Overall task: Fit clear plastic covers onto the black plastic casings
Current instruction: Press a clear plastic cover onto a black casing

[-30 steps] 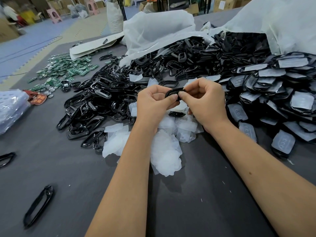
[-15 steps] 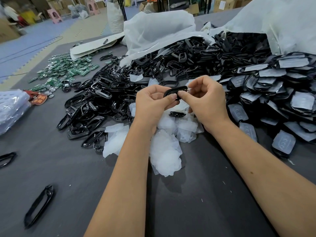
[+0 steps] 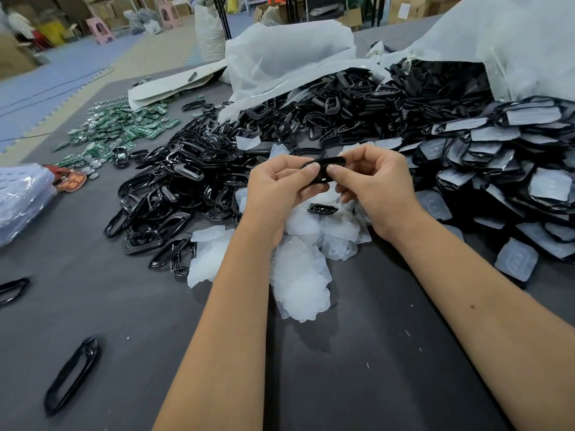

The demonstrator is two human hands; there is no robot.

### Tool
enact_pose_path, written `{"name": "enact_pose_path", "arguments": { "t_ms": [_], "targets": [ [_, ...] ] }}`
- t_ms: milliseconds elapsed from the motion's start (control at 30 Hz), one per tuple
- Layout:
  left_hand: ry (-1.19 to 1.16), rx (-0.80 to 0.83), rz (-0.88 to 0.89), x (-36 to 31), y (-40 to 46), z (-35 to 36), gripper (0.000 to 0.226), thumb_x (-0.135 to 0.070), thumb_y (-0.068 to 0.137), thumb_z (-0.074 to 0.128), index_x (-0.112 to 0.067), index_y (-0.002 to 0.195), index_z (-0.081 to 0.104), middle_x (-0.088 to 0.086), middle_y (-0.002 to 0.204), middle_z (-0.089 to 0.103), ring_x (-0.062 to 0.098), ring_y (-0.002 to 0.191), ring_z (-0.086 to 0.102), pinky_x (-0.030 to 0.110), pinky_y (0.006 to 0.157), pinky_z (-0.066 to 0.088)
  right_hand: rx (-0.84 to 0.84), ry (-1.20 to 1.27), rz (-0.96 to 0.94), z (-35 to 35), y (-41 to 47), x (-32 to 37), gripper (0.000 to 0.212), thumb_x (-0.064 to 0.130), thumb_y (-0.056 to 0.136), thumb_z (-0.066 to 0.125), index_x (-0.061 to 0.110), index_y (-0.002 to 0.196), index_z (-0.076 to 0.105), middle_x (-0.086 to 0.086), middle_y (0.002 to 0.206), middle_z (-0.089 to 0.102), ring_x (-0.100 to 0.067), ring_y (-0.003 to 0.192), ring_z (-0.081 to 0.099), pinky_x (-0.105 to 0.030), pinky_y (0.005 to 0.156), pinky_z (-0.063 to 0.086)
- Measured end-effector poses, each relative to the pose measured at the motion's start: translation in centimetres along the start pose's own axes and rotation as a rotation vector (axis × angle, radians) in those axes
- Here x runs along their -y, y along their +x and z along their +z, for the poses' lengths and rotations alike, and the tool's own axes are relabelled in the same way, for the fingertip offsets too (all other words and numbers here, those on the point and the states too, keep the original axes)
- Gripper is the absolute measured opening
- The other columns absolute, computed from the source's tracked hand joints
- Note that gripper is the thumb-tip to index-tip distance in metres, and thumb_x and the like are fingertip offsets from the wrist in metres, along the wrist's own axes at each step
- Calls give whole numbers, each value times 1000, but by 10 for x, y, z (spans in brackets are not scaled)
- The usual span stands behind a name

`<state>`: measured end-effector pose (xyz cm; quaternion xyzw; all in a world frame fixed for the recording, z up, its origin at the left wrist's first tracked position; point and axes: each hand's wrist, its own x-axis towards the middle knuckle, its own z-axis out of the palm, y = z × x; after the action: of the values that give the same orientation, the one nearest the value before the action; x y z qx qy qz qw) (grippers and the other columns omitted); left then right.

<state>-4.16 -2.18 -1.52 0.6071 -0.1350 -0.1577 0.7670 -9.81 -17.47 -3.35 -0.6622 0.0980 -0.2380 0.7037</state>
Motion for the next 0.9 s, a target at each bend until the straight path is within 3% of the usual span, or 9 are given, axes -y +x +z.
{"name": "enact_pose_path", "arguments": {
  "t_ms": [333,467,600,900],
  "targets": [
    [-23,-1,34,4,1,1,8,8,93,67,1,92,70,11,73,73,25,66,75,22,66,59,40,28,4,-1,0,2,15,-3,88,77,8,91,68,2,64,65,-14,56,62,-25,48,51],
    [-35,-6,21,3,1,2,6,7,92,69,2,94,71,22,86,71,28,71,75,24,70,60,27,17,5,-1,0,0,14,-1,88,78,8,92,68,-2,67,67,-16,57,63,-26,48,51],
    [-21,14,18,2,1,0,14,15,90,66,3,96,70,17,83,75,28,72,75,25,71,60,17,4,7,0,1,-2,13,0,88,78,6,93,68,-4,68,69,-17,57,64,-27,48,52],
    [5,-16,34,4,1,1,16,14,89,67,-1,88,70,18,82,74,28,69,75,25,69,60,4,-26,-3,0,2,-5,14,1,88,79,5,92,66,-4,66,68,-17,54,63,-28,45,52]
  ]
}}
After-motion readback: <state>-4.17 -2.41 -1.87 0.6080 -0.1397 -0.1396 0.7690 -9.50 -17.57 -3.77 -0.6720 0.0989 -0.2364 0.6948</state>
